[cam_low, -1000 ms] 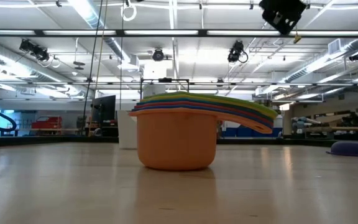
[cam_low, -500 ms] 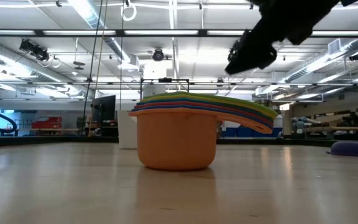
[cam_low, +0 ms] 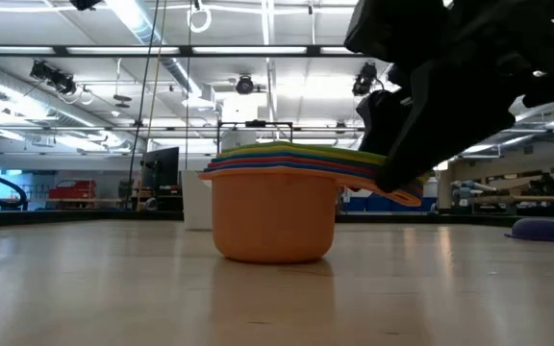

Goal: Nest measuring cups in basket
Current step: Adjust the stacked measuring cups, then stack the dark blue measuring cup into the green measuring cup

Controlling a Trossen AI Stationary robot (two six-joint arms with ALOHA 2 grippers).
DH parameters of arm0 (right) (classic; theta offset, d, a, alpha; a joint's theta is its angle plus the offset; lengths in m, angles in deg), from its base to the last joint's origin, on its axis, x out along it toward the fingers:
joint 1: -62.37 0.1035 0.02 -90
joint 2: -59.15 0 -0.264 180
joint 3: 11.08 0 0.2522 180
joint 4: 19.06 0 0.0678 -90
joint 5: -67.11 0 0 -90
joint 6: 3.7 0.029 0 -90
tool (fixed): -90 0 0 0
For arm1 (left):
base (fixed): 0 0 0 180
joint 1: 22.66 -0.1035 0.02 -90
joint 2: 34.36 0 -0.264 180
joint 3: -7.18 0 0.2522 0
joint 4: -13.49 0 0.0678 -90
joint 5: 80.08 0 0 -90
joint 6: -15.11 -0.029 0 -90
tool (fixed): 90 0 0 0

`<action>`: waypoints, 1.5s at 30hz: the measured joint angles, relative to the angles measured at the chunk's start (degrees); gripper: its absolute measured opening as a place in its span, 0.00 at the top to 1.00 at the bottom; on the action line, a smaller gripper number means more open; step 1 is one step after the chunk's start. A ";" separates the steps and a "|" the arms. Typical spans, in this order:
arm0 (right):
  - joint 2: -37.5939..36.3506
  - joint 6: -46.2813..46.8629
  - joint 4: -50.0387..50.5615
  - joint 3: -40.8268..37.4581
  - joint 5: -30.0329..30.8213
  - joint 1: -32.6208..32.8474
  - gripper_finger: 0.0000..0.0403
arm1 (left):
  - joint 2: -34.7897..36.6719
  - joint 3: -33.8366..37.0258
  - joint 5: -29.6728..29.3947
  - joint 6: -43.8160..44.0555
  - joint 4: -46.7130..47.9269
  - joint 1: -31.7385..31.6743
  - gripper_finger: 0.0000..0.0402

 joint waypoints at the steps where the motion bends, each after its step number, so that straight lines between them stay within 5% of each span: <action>1: 0.15 0.02 0.49 -0.02 -0.02 0.00 0.29 | 1.14 0.92 -0.01 0.40 -1.13 0.01 0.98; 11: 0.53 0.00 5.79 0.00 1.15 -0.91 0.29 | 5.65 3.63 -0.18 1.29 -4.20 -0.04 0.98; 23: -4.65 3.63 12.90 -0.02 -9.79 -2.55 0.29 | 9.96 3.63 -6.88 0.80 -3.03 2.26 0.98; 37: -22.89 20.36 38.59 -0.02 -10.12 -1.94 0.29 | 10.15 4.06 -7.17 -3.43 0.30 2.58 0.98; 45: -31.80 40.13 56.14 -0.02 -7.12 -2.32 0.29 | 15.18 19.02 -3.62 -2.76 -16.83 2.75 0.98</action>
